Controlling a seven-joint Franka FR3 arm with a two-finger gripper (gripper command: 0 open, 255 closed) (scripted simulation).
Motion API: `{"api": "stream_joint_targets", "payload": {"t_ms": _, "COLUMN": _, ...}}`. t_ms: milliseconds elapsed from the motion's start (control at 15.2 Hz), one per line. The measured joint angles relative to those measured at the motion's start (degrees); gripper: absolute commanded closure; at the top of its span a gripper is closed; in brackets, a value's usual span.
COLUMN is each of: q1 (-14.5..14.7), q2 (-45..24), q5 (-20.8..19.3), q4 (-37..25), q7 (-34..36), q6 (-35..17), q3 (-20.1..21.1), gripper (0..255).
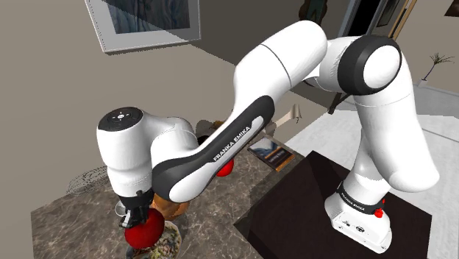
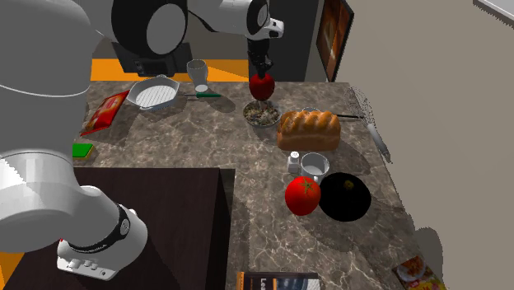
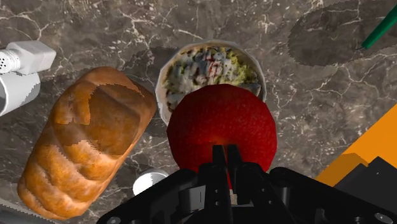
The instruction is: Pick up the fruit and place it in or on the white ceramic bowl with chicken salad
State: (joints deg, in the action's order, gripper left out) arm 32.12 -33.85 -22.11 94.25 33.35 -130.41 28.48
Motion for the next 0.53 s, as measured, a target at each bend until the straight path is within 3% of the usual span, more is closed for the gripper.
{"api": "stream_joint_targets", "payload": {"t_ms": 528, "q1": 0.98, "q2": -3.51, "q5": -2.12, "q4": 0.96, "q7": 1.38, "q6": -4.27, "q3": -1.62, "gripper": 255}}
